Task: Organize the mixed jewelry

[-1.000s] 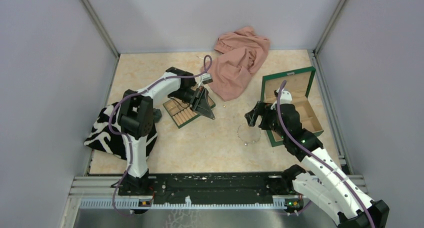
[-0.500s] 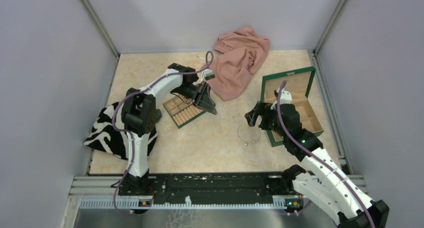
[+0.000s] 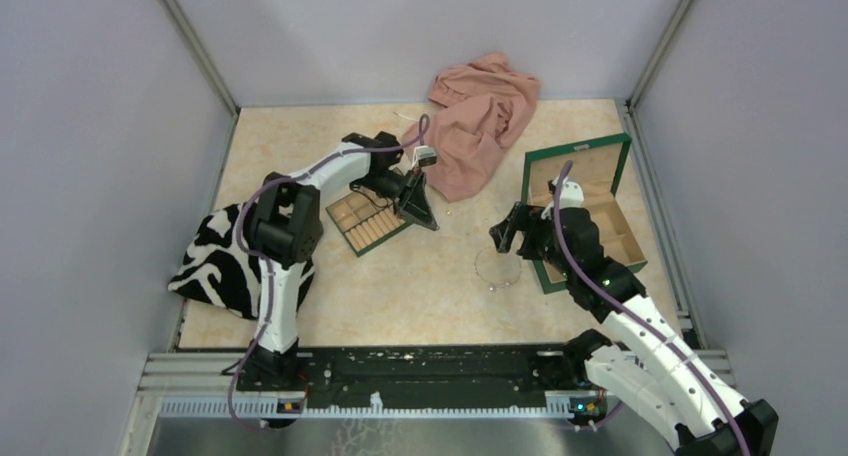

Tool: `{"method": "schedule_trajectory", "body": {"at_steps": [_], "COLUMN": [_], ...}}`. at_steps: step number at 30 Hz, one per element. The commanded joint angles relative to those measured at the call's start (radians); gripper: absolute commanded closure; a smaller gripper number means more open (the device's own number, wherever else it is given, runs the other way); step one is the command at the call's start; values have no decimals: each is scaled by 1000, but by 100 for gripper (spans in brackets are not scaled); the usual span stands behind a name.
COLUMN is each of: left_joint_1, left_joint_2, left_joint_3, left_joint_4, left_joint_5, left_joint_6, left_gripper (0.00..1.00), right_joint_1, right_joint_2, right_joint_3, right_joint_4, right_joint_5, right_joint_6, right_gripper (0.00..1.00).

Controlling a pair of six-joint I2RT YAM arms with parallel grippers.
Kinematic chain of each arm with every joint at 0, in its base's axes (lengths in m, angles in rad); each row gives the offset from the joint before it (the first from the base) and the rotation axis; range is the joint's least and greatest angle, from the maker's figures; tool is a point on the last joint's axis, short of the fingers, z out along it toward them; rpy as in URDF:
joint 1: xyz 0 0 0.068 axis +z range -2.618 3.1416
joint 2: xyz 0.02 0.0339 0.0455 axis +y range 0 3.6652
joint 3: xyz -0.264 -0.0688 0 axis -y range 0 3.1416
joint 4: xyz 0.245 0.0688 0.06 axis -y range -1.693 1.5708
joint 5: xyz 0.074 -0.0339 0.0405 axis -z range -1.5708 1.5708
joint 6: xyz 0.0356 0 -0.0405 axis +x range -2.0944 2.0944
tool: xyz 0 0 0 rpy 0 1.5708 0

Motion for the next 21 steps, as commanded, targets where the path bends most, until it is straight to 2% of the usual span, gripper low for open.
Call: {"method": "schedule_trajectory", "body": {"at_steps": [1,2,3,6,9,11,14,21], "left_joint_1": [5,16,24,20,18,17,18,16], "left_joint_2": [-182,-194,-189,-171,-199,-206,-215,-303], "left_joint_3": [-216,-239,-230,-149,-140,-110,-38,-38], "left_joint_4": [693,797,819,710,687,577,373,262], "left_joint_5": [-280,-244,-213,-241,-185,-97,-15,131], "left_joint_6": [-698,-771,-806,-749,-698,-589,-327,-121], "left_gripper": [100,100,100,100,100,100,100,100], "right_joint_1": [-8,-8,-8,-8,-8,-8,-8,-8], "right_joint_2": [8,9,11,14,11,4,-4,-2], "right_joint_3": [5,3,2,-2,-10,-23,-44,-51], "right_joint_4": [52,57,60,65,69,79,105,112], "right_joint_5": [3,2,0,-4,-5,-1,5,35], "right_joint_6": [9,10,11,9,10,13,17,11], "right_gripper": [12,12,12,12,12,12,12,12]}}
